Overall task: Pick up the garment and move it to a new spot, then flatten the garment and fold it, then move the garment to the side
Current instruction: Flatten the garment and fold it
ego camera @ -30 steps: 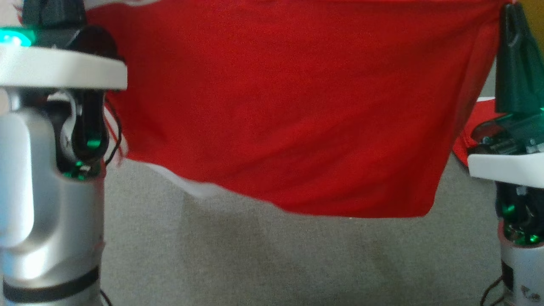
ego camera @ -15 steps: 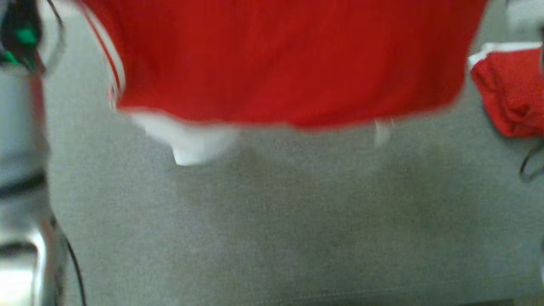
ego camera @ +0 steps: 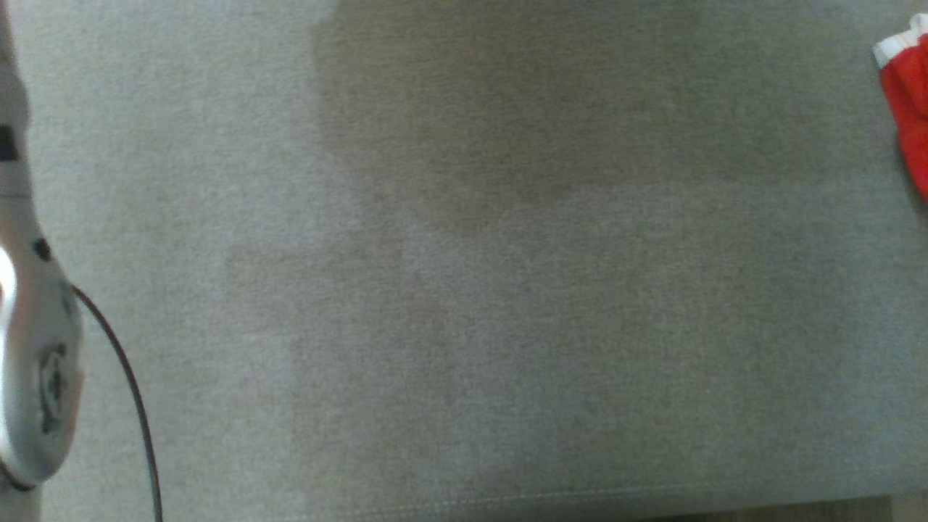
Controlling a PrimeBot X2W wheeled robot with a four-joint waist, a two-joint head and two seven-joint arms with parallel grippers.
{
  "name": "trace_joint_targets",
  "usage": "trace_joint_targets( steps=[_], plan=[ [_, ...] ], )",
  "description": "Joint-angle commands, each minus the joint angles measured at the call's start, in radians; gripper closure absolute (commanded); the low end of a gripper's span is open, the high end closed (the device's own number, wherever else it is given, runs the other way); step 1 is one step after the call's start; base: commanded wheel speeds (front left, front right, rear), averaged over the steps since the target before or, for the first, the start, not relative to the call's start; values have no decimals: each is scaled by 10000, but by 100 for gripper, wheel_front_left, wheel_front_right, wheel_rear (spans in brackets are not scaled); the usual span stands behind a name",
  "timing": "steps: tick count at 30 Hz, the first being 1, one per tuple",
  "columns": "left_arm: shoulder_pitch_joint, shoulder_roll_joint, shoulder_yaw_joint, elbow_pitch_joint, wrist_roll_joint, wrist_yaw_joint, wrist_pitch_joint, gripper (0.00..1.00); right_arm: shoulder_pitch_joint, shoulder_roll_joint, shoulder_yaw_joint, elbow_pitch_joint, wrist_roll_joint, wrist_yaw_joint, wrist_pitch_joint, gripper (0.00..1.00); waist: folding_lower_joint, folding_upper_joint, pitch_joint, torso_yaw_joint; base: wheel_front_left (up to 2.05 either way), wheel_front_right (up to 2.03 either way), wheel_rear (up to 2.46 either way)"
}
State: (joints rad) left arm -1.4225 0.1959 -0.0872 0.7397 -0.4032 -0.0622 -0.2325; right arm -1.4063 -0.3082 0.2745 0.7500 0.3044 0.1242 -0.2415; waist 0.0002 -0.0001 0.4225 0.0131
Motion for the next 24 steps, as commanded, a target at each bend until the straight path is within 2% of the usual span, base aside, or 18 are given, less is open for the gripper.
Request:
trace_joint_targets(
  steps=[1,7,13,17,20,24],
  plan=[
    [-201,425,146,-127,-41,-101,-117,100,-32,76,23,-3,205,65,-121,100,-2,1,-42,118,0,0,0],
    [1038,49,-139,524,-35,-429,-272,100,1155,-95,875,801,681,65,-194,100,-2,1,-173,427,0,0,0],
    [3244,-59,-505,309,129,-624,-289,100,2926,-391,2515,1307,1628,65,-104,100,-2,1,-696,604,0,0,0],
    [4950,56,-1053,-32,198,-673,-290,100,4126,-848,3944,1108,2587,65,446,100,-2,1,-1215,686,0,0,0],
    [6182,244,-1742,-303,-159,-679,-291,100,4881,-1338,4862,798,3280,65,856,100,-2,1,-1681,725,0,0,0],
    [7803,810,-2817,-813,-905,-682,-254,100,5889,-2191,6012,281,4207,65,1370,100,-2,1,-2400,848,0,0,0]
  ],
)
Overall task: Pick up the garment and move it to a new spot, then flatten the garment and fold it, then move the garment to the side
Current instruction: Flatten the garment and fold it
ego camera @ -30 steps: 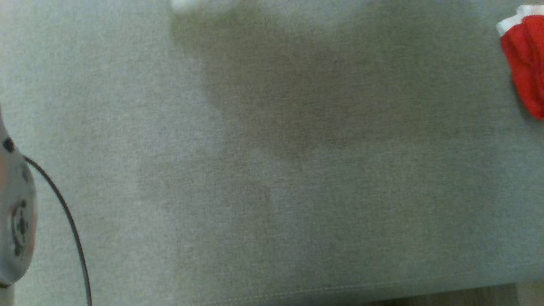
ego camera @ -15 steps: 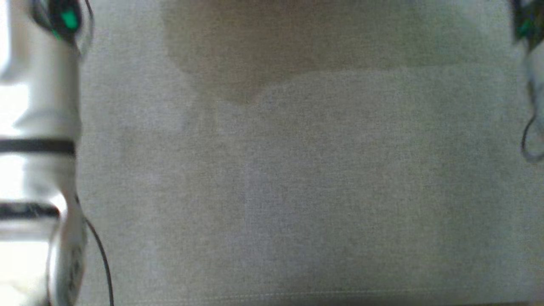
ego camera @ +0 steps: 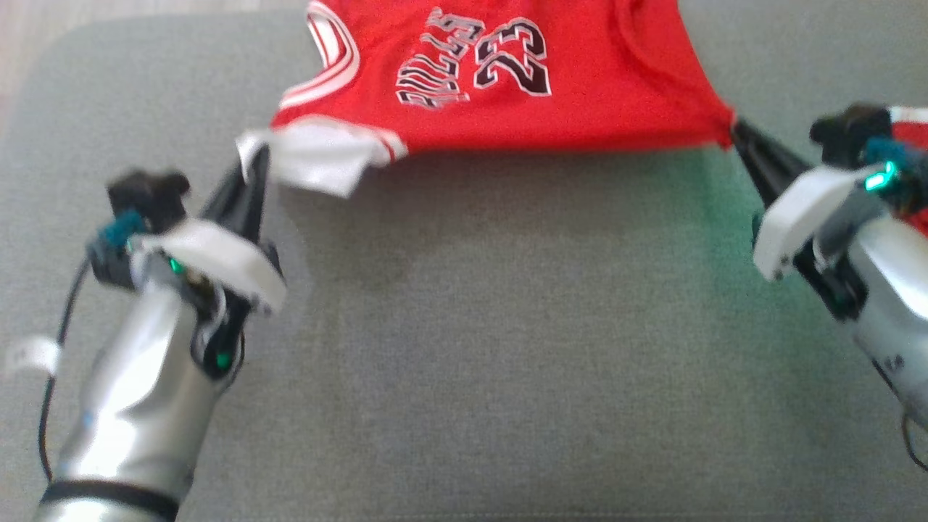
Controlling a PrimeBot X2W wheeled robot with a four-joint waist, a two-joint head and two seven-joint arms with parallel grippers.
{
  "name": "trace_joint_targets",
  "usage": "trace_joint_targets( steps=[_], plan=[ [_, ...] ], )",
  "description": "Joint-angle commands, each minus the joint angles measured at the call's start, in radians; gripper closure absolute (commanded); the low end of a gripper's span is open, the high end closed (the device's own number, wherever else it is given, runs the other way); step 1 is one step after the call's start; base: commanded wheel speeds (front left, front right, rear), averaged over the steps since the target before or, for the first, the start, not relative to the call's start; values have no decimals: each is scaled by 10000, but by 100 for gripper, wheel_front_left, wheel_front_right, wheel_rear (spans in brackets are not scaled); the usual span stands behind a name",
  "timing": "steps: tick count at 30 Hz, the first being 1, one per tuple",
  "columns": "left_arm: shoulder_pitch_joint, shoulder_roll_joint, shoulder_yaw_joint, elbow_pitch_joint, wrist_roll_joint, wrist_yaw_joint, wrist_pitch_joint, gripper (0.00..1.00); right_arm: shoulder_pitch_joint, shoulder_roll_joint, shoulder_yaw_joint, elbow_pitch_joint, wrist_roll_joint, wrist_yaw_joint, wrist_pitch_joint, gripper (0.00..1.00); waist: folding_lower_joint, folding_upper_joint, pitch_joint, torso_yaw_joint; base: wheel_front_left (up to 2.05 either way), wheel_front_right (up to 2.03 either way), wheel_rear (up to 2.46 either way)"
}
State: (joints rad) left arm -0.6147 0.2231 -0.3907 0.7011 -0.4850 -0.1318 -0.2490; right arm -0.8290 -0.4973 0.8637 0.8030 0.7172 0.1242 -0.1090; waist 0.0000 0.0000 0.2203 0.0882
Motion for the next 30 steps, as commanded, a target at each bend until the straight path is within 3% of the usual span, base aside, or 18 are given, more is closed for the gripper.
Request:
trace_joint_targets(
  steps=[1,7,20,30],
  plan=[
    [-20,673,7,-573,-215,14,-56,100,296,-458,401,-359,144,65,141,100,0,0,-506,112,0,0,0],
    [1275,1543,-1039,-1554,-708,13,299,100,1171,-1203,1320,-789,915,65,457,100,0,0,-1230,168,0,0,0],
    [3758,2811,-1672,-3863,-1395,42,1562,100,2437,-2434,2518,-2317,2474,65,1448,100,0,0,-2296,56,0,0,0],
    [5345,3754,-1526,-6209,-1758,774,2376,100,3195,-3733,2754,-4392,3440,65,2322,100,0,0,-2436,-111,0,0,0]
  ],
)
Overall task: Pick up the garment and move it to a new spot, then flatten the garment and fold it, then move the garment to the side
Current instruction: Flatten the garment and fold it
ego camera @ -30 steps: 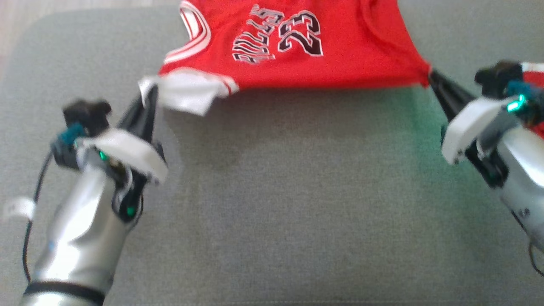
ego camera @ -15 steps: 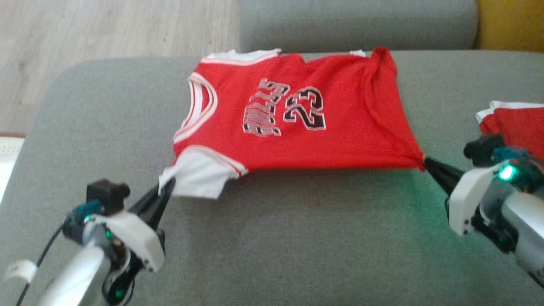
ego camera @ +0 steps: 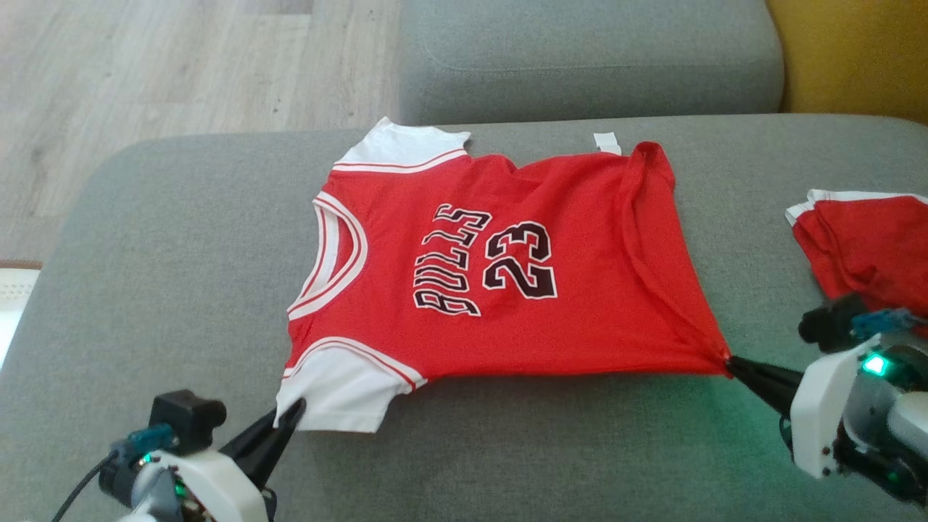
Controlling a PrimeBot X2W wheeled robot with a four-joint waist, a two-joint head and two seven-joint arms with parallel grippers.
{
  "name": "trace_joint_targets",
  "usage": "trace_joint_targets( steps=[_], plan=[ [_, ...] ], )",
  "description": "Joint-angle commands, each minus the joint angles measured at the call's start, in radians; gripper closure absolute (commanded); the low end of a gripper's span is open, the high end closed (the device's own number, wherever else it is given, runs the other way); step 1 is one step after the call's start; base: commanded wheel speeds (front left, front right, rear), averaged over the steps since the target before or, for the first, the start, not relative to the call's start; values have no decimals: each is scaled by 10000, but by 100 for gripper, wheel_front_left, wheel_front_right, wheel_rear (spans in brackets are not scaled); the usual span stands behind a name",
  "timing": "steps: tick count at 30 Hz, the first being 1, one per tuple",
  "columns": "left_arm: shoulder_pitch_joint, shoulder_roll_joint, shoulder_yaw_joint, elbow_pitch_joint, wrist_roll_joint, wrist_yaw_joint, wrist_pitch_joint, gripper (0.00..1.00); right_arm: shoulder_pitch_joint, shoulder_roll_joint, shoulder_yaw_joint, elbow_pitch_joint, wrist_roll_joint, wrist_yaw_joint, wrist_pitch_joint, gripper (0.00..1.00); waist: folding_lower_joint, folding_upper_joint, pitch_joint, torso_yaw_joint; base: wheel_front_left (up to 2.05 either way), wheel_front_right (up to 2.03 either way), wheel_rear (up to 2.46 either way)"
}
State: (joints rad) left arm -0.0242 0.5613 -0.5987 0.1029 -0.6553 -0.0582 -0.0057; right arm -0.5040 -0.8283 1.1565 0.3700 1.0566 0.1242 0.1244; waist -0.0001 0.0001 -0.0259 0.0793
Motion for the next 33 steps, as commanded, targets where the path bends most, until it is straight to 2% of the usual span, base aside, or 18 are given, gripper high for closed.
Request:
trace_joint_targets(
  steps=[1,5,12,25,33],
  plan=[
    [-550,428,591,-371,-58,98,-14,100,-88,-494,-272,-174,67,65,11,100,1,-1,67,-54,0,0,0],
    [-886,474,691,-648,4,224,104,100,-358,-540,-639,-352,-101,65,141,100,1,-1,362,-168,0,0,0],
    [-2410,383,891,-217,58,45,351,100,-1169,-92,-1217,-126,-503,65,615,100,1,-1,1266,-354,0,0,0],
    [-5555,-207,294,2146,429,-563,664,100,-2404,757,-1593,789,-1045,65,1195,100,1,-1,2528,-388,0,0,0],
    [-6766,-428,-477,3392,607,-698,640,100,-2831,1151,-1438,1208,-1286,65,1166,100,1,-1,2884,-424,0,0,0]
  ],
)
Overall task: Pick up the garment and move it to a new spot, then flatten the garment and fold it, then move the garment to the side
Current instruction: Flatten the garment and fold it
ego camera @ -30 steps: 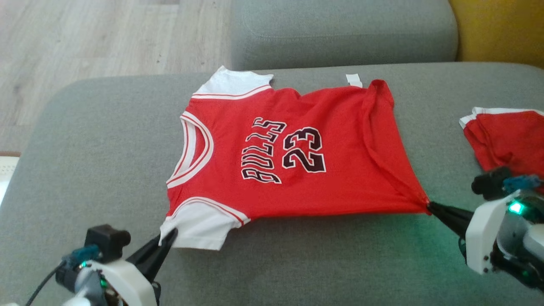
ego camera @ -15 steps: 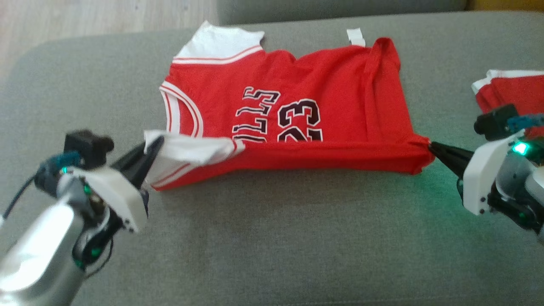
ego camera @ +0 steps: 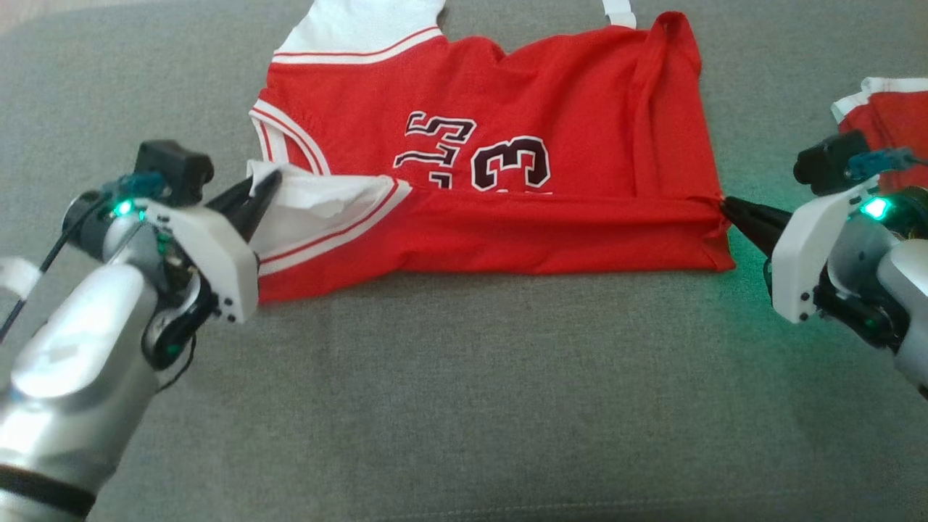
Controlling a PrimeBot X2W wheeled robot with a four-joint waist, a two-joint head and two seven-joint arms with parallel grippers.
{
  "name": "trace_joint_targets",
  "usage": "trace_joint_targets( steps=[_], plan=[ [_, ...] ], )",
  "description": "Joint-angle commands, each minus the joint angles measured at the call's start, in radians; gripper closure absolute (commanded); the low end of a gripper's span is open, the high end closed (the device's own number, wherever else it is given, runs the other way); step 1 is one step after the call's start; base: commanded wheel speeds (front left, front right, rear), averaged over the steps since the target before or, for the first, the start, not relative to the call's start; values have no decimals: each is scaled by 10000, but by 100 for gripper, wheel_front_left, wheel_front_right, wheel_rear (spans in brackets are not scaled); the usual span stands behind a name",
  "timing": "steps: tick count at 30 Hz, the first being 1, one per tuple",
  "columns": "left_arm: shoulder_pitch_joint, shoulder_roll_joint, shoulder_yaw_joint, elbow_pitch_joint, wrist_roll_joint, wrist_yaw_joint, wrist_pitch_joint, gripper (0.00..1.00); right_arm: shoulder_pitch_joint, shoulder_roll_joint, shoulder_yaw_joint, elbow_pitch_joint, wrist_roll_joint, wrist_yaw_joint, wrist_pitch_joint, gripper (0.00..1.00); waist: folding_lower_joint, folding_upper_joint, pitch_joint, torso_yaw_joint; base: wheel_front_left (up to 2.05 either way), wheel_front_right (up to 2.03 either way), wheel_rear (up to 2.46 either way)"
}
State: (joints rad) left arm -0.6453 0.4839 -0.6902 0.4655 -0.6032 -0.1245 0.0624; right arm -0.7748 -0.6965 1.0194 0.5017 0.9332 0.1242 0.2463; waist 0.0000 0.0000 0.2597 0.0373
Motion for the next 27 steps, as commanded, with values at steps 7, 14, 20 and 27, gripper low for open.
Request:
trace_joint_targets(
  steps=[7,14,20,27],
  plan=[
    [-1634,-25,-61,982,162,-56,-636,0,-572,145,-137,540,-172,65,-359,0,0,0,218,-46,0,0,0],
    [-1918,-762,849,1915,-177,688,-2700,0,-634,766,-1263,1109,54,65,-2262,0,0,0,-46,-94,0,0,0],
    [-888,-1161,2421,205,188,1544,-3233,0,-153,1757,-3015,1264,-173,65,-4738,0,0,0,-544,-161,0,0,0],
    [2007,-2350,4892,-2894,1383,1962,-3239,0,1220,3775,-6126,467,-1976,65,-5073,0,0,0,-1236,-289,0,0,0]
  ],
)
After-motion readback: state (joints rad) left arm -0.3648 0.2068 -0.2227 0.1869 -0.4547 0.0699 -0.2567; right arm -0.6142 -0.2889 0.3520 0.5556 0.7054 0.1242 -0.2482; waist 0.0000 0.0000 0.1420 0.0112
